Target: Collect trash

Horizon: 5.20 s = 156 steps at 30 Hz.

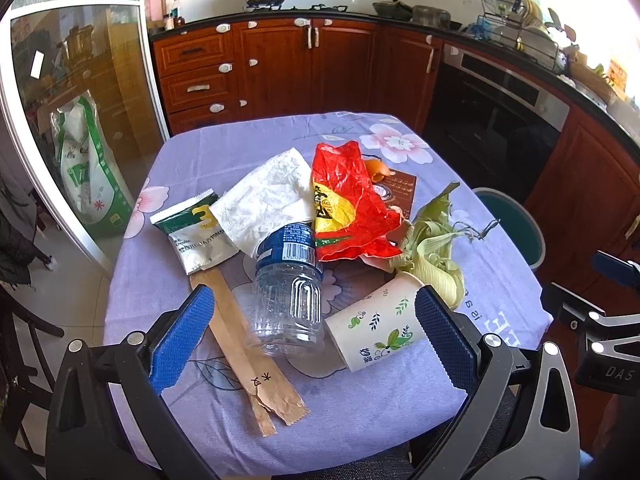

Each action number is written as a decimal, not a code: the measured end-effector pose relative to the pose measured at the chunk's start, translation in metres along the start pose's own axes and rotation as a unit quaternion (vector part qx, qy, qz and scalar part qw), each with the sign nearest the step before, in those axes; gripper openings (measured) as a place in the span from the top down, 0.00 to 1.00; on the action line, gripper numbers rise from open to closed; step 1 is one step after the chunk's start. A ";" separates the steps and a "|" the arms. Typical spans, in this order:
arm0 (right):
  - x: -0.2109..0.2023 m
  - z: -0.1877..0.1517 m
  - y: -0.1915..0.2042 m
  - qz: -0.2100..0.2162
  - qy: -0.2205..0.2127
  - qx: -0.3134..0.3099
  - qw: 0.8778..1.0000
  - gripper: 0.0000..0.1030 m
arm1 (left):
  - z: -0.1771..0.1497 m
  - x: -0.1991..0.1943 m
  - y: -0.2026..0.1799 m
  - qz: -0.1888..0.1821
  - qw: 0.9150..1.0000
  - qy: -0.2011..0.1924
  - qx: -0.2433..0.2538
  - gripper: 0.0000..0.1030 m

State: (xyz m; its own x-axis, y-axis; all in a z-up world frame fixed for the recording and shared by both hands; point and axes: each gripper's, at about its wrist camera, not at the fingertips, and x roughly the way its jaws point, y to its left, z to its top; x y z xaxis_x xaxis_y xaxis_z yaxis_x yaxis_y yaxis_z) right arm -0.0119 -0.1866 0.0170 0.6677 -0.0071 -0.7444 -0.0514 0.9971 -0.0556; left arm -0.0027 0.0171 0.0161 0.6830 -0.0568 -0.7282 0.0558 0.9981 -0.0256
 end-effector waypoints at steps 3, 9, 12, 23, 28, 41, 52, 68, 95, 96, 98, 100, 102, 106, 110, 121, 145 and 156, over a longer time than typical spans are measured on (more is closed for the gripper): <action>0.002 0.000 0.000 0.001 0.002 0.000 1.000 0.06 | 0.000 0.001 0.001 0.000 1.000 0.001 -0.001 0.03; 0.005 -0.002 0.001 0.001 0.004 0.000 1.000 0.06 | -0.001 0.002 -0.001 -0.002 1.000 -0.003 0.006 0.03; 0.005 -0.002 0.001 0.000 0.005 0.000 1.000 0.06 | -0.002 0.002 -0.001 -0.003 1.000 -0.002 0.007 0.03; 0.009 -0.005 0.002 -0.004 0.008 0.001 1.000 0.06 | -0.005 0.009 0.002 0.003 1.000 0.009 0.002 0.03; 0.011 -0.005 0.004 -0.004 0.011 -0.002 1.000 0.06 | -0.006 0.011 0.003 0.008 1.000 0.011 0.003 0.03; 0.012 -0.006 0.005 -0.005 0.012 -0.002 1.000 0.06 | -0.007 0.012 0.000 0.007 1.000 0.010 0.007 0.03; 0.013 -0.006 0.006 -0.007 0.014 -0.004 1.000 0.06 | -0.007 0.012 0.000 0.008 1.000 0.011 0.007 0.03; 0.015 0.001 0.015 0.028 0.002 -0.017 0.999 0.06 | -0.004 0.017 0.013 0.010 1.000 0.003 0.004 0.03; 0.125 0.061 0.155 0.088 0.096 -0.305 0.943 0.41 | 0.072 0.139 0.101 -0.034 0.994 0.075 0.066 0.03; 0.129 0.062 0.154 0.091 0.101 -0.301 0.944 0.42 | 0.074 0.145 0.100 -0.039 0.994 0.077 0.070 0.03; 0.133 0.062 0.153 0.097 0.104 -0.291 0.946 0.59 | 0.078 0.157 0.100 -0.051 0.993 0.080 0.072 0.03; 0.137 0.063 0.150 0.108 0.110 -0.273 0.950 0.82 | 0.081 0.167 0.101 -0.066 0.992 0.082 0.067 0.12; 0.139 0.064 0.146 0.119 0.108 -0.254 0.954 0.89 | 0.082 0.174 0.100 -0.080 0.991 0.088 0.063 0.25; 0.132 0.069 0.136 0.142 0.096 -0.217 0.961 0.94 | 0.079 0.178 0.096 -0.083 0.990 0.090 0.064 0.71; 0.120 0.080 0.127 0.164 0.079 -0.182 0.966 0.97 | 0.076 0.165 0.092 -0.057 0.992 0.078 0.075 0.90; 0.079 0.113 0.090 0.192 0.029 -0.112 0.975 0.98 | 0.100 0.086 0.086 -0.019 0.998 0.004 0.060 0.92; -0.018 0.139 -0.088 0.093 -0.101 0.005 0.991 0.98 | 0.137 0.022 -0.092 -0.127 0.974 -0.053 0.178 0.92; 0.045 0.096 -0.199 0.048 -0.025 0.082 0.995 0.98 | 0.141 0.059 -0.224 -0.196 0.951 -0.017 0.237 0.92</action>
State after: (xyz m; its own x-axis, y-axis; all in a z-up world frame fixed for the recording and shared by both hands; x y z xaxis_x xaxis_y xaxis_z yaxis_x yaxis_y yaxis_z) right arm 0.0997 -0.3777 0.0581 0.7014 0.0894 -0.7071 0.0024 0.9918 0.1278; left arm 0.1279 -0.2132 0.0758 0.5649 -0.4316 -0.7033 0.6282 0.7776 0.0274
